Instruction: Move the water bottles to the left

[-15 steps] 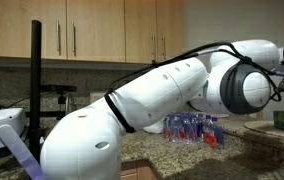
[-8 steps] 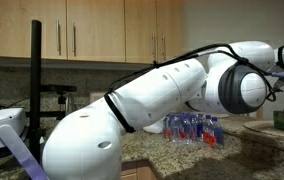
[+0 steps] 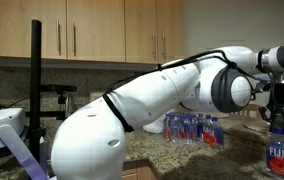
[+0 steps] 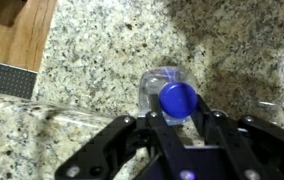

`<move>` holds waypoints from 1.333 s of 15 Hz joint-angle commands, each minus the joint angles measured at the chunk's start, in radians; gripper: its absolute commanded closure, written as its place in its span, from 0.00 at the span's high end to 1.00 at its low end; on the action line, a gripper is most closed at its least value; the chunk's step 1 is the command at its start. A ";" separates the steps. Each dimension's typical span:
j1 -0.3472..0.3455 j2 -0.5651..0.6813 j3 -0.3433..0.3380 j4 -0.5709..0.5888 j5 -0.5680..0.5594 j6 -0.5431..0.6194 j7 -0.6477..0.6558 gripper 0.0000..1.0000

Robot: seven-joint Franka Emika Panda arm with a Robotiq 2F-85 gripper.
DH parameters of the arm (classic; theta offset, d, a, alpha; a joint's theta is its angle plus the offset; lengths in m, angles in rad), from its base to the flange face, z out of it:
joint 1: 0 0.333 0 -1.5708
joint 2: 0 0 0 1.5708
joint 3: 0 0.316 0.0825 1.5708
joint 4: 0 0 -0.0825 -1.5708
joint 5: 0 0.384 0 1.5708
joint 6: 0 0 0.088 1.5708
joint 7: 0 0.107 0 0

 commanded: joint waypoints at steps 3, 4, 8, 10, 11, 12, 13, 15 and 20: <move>0.059 -0.014 0.021 -0.015 0.036 0.031 0.127 0.09; 0.068 -0.018 0.025 -0.015 0.042 0.034 0.143 0.09; 0.117 -0.022 0.044 -0.018 0.068 0.057 0.199 0.09; 0.140 -0.025 0.059 -0.020 0.086 0.061 0.223 0.09; 0.153 -0.026 0.065 -0.022 0.094 0.063 0.238 0.09; 0.166 -0.026 0.070 -0.023 0.102 0.065 0.254 0.09; 0.177 -0.028 0.075 -0.024 0.107 0.065 0.274 0.09; 0.203 -0.029 0.079 -0.024 0.115 0.071 0.326 0.09; 0.251 -0.017 0.073 0.000 0.114 0.076 0.500 0.09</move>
